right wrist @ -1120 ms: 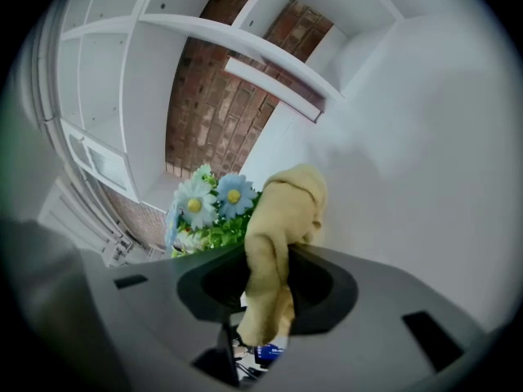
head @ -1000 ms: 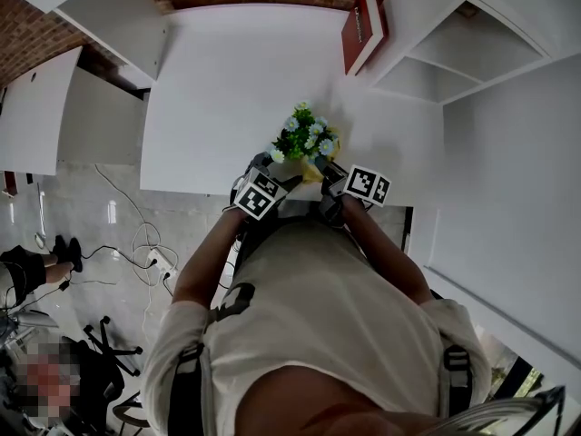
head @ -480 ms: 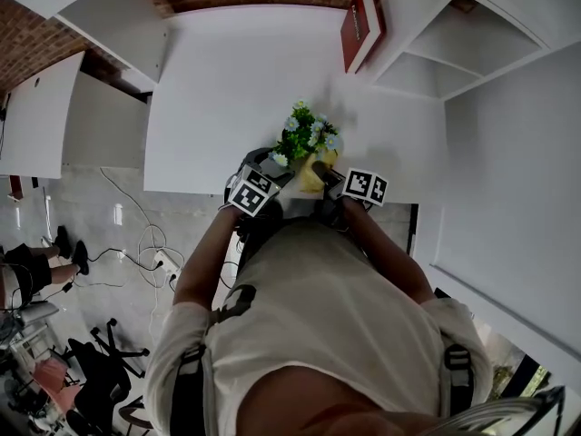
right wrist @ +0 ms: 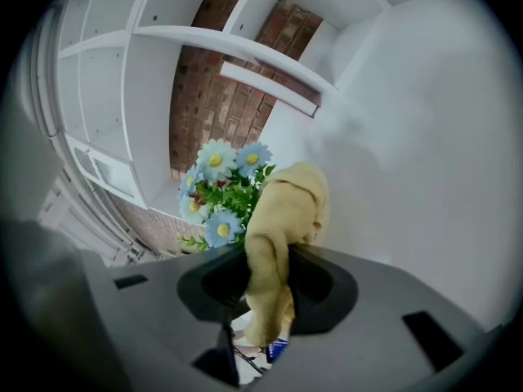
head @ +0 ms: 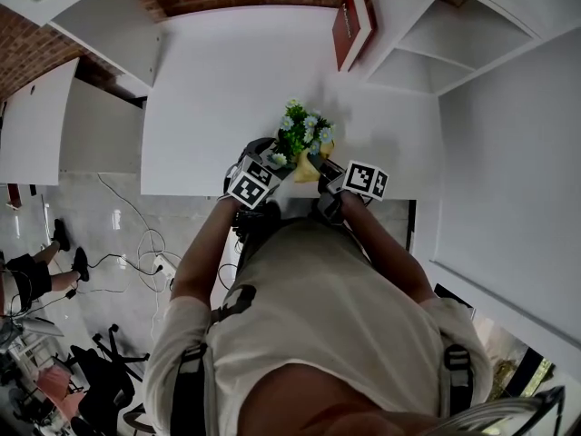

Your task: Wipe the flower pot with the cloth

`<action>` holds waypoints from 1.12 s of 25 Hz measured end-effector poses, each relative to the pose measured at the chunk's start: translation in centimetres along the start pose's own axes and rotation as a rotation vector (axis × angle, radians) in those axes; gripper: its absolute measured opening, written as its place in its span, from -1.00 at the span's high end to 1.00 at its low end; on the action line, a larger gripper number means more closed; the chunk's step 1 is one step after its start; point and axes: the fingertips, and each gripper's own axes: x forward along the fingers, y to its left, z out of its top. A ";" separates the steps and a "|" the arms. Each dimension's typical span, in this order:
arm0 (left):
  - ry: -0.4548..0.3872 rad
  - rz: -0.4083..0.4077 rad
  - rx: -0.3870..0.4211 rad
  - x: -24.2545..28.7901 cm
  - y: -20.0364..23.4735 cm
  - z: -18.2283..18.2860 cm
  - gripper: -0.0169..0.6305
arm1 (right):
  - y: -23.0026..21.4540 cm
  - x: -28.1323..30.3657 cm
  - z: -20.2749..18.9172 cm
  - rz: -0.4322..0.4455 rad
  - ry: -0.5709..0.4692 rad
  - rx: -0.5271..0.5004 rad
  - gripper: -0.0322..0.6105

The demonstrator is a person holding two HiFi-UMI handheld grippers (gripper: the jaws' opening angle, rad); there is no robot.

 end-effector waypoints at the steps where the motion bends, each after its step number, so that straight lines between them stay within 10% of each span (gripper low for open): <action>1: -0.002 0.005 -0.002 0.0 -0.2 0.0 -0.08 | -0.1 0.0 -0.2 -0.004 0.001 0.000 0.53; 15: -0.012 -0.005 -0.014 -1.2 -1.2 0.6 -0.07 | -4.4 0.3 -4.6 -0.121 0.123 -0.004 0.53; 28: 0.056 -0.085 0.079 -0.1 0.0 0.9 -0.12 | 0.4 -0.3 -1.4 0.035 0.051 -0.015 0.53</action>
